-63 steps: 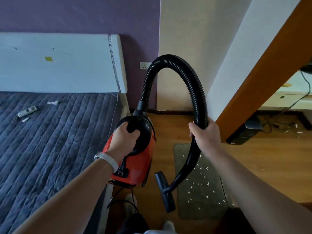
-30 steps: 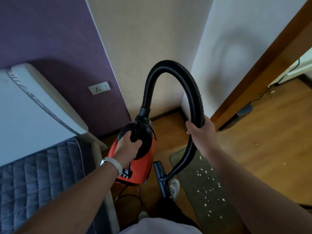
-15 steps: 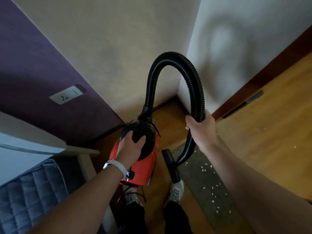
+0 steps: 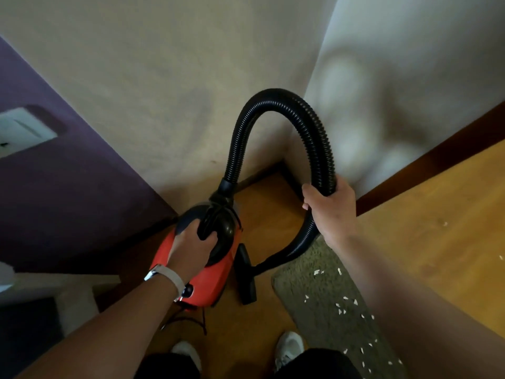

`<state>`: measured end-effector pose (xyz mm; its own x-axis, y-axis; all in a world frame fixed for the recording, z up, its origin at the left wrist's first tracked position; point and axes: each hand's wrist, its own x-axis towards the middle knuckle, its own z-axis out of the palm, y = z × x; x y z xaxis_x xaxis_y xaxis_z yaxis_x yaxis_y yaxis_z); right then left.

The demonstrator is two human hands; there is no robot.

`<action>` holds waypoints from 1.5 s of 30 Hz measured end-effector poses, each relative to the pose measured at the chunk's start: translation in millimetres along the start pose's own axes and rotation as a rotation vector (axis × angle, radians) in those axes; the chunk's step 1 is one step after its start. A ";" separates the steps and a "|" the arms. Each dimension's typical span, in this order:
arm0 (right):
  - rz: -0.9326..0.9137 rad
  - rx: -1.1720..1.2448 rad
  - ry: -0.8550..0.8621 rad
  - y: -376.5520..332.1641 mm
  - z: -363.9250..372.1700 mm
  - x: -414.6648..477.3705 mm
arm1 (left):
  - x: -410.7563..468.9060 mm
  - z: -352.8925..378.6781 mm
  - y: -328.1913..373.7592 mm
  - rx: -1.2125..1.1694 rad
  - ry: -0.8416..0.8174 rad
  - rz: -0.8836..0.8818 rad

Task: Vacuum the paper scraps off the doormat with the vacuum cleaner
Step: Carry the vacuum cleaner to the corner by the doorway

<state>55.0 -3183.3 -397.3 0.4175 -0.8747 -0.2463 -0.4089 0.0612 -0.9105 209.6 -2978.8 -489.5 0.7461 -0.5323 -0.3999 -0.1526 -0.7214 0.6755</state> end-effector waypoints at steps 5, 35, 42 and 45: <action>-0.150 -0.059 0.025 49.9 30.4 40.6 | 58.7 35.3 -54.2 0.060 0.038 0.030; -0.047 -0.243 0.239 302.9 59.0 137.9 | 191.6 185.1 -151.5 0.157 -0.063 0.166; -0.043 -0.256 0.183 306.3 65.8 134.1 | 196.3 198.1 -152.6 0.082 -0.162 0.132; -0.028 -0.248 0.140 310.1 67.4 132.8 | 202.8 199.1 -153.6 0.065 -0.167 0.131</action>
<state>38.4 -3248.0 -734.7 0.3229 -0.9331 -0.1580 -0.5920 -0.0689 -0.8030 255.3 -3064.1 -797.8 0.6006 -0.6854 -0.4118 -0.2867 -0.6654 0.6892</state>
